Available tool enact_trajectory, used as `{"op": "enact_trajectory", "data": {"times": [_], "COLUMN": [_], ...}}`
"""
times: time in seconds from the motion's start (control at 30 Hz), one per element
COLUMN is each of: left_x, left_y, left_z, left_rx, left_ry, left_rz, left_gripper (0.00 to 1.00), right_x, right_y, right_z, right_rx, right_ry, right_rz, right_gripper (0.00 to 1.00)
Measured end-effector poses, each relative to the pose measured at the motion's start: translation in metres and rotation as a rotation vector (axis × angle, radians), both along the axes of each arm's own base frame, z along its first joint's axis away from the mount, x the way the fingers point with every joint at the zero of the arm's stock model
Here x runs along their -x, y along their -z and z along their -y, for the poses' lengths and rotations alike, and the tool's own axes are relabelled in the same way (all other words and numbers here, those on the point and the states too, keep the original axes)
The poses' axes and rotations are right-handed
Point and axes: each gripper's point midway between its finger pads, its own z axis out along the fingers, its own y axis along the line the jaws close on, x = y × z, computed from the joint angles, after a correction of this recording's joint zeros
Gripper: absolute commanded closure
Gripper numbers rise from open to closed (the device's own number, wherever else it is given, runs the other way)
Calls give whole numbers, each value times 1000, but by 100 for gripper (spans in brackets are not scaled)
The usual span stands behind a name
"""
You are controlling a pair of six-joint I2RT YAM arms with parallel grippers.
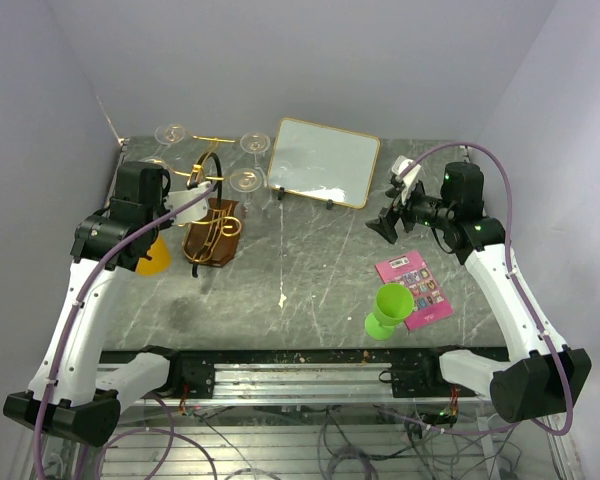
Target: Place the wine glass upside down on the wine glass rack
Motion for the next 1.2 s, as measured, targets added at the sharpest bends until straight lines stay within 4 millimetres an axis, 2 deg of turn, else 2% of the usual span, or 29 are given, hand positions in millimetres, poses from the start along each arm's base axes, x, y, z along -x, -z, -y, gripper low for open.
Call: {"op": "enact_trajectory", "data": {"times": [1.2], "left_x": [5], "left_y": [25], "left_z": [13], "left_rx": [69], "left_ry": [45], "left_rz": [-77], "left_gripper": [77], "right_x": [0], "right_y": [0], "right_z": [0], "right_rx": [2], "right_ry": [-1], "right_rz": [3], "right_gripper": [11]}}
